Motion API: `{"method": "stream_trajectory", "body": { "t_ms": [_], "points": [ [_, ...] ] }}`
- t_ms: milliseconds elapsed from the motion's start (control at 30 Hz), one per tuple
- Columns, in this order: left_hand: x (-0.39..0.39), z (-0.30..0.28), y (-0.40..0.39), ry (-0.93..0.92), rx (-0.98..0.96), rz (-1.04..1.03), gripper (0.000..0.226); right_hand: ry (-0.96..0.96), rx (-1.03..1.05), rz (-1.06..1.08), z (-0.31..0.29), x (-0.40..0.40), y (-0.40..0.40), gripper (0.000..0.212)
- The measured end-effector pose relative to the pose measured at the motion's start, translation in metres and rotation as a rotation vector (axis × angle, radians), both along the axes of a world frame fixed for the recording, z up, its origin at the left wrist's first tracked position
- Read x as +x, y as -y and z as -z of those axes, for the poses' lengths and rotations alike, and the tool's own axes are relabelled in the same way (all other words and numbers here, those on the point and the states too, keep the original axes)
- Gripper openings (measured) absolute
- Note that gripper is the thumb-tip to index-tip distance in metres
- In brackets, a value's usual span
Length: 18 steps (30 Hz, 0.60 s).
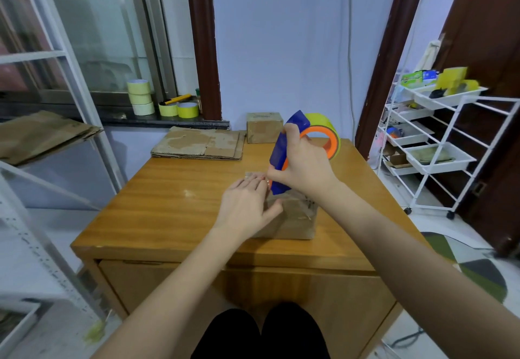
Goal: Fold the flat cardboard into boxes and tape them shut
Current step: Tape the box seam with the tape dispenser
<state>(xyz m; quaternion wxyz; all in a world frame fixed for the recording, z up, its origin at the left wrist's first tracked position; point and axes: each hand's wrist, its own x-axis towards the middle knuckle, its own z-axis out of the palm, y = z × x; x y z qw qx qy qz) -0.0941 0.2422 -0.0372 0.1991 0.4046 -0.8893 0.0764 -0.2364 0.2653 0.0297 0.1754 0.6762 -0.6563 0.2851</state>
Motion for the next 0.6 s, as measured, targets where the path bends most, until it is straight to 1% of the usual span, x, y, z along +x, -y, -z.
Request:
{"method": "stream_trajectory", "body": {
  "t_ms": [100,200,267,367,467,500,600],
  "points": [
    [0.018,0.002,0.005,0.004,-0.004,-0.042,0.06,0.074,-0.013,-0.041,0.003,0.018,0.004,0.069],
    [0.031,0.001,0.008,0.02,-0.015,-0.094,0.064,0.069,-0.009,-0.073,0.002,0.033,0.012,0.069],
    [0.036,0.001,0.008,0.007,-0.014,-0.14,0.071,0.086,-0.002,-0.091,0.002,0.039,0.017,0.068],
    [0.038,0.003,0.007,-0.032,0.001,-0.177,0.088,0.11,-0.007,-0.088,0.003,0.042,0.019,0.069],
    [0.037,-0.002,0.009,0.039,0.031,-0.17,0.098,0.113,-0.021,-0.075,0.006,0.04,0.019,0.071],
    [0.037,-0.004,0.01,0.067,0.037,-0.163,0.097,0.123,-0.026,-0.073,0.007,0.039,0.019,0.072],
    [0.034,-0.01,0.011,0.114,0.061,-0.097,0.085,0.145,-0.034,-0.075,0.008,0.037,0.019,0.074]
  ]
}}
